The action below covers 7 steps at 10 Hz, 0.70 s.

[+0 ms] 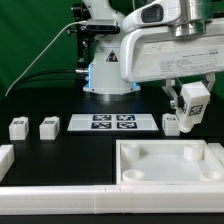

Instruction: Assemble one leg

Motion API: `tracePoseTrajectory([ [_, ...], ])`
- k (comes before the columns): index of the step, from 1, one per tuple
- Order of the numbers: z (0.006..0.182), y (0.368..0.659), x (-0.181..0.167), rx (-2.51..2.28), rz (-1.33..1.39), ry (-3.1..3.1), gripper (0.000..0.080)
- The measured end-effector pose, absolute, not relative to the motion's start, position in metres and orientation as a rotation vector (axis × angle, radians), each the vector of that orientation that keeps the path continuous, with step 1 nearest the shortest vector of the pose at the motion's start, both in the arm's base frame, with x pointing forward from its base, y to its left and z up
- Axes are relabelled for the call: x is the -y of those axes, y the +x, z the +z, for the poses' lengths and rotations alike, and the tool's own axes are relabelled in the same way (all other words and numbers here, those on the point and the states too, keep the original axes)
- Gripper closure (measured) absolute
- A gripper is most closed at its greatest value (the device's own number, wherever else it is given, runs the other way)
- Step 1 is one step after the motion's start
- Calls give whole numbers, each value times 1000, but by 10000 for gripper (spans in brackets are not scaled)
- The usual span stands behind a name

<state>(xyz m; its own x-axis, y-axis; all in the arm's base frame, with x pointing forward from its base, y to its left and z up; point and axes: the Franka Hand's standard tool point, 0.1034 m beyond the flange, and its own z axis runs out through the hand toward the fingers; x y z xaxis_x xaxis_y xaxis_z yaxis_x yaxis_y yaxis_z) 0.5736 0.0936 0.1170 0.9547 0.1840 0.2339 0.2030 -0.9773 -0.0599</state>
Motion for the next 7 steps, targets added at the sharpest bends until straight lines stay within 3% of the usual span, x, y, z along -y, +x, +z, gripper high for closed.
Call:
tracePoseTrajectory([
  [3,118,580,-92,291,-450,-3015,509],
  [5,118,582,-85,296,-721,-2988,509],
  [7,110,581,-85,326,-666,-2997,509],
])
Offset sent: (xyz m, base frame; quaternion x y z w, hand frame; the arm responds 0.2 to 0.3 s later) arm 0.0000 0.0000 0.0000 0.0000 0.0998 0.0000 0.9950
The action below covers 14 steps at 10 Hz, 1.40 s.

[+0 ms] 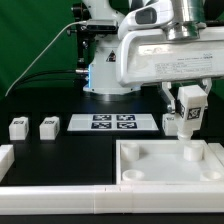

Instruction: Assemble one leg

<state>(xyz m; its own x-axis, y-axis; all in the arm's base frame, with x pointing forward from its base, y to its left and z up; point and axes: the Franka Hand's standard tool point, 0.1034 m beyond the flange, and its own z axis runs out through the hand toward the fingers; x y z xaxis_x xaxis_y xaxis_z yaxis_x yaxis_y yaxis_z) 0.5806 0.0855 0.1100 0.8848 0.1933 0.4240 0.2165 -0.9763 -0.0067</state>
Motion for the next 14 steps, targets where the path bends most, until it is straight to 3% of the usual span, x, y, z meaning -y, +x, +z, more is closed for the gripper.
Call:
tracePoseTrajectory([
  [3,102,597,-88,346,-712,-2986,509],
  [5,100,607,-84,345,-918,-2951,509],
  [6,91,604,-91,361,-843,-2962,509],
  [14,83,603,-102,390,-898,-2942,509],
])
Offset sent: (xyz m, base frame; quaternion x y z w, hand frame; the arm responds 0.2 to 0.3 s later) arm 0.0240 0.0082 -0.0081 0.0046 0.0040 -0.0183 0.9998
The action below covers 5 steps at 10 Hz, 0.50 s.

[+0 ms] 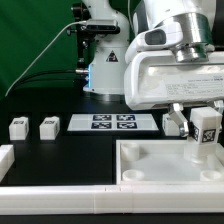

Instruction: Assemble one leg

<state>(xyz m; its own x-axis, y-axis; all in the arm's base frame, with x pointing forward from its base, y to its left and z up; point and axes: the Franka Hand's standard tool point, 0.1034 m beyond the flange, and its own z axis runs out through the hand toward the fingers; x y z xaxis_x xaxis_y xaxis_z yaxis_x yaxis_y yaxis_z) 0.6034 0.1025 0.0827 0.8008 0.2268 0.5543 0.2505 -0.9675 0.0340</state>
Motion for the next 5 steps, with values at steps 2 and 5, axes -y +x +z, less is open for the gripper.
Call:
tracePoseTrajectory([
  [2,84,610,-101,384,-899,-2942,509],
  [5,88,622,-98,372,-906,-2941,509],
])
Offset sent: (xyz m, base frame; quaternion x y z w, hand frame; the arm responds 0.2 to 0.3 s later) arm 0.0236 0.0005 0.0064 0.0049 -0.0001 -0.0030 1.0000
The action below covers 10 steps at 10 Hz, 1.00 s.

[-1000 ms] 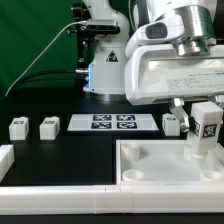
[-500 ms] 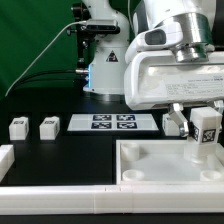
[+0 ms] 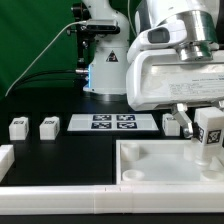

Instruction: Assemble one leg

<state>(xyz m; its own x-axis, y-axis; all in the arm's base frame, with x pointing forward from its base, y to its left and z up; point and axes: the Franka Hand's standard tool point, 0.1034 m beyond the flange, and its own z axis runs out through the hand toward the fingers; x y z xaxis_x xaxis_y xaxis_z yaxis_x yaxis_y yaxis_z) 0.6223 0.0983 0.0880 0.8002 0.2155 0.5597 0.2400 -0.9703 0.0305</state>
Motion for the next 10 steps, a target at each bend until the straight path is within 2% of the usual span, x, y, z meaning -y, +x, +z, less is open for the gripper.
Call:
tracePoseTrajectory([
  [2,89,629,-100,372,-910,-2937,509],
  [10,66,624,-113,393,-888,-2933,509],
])
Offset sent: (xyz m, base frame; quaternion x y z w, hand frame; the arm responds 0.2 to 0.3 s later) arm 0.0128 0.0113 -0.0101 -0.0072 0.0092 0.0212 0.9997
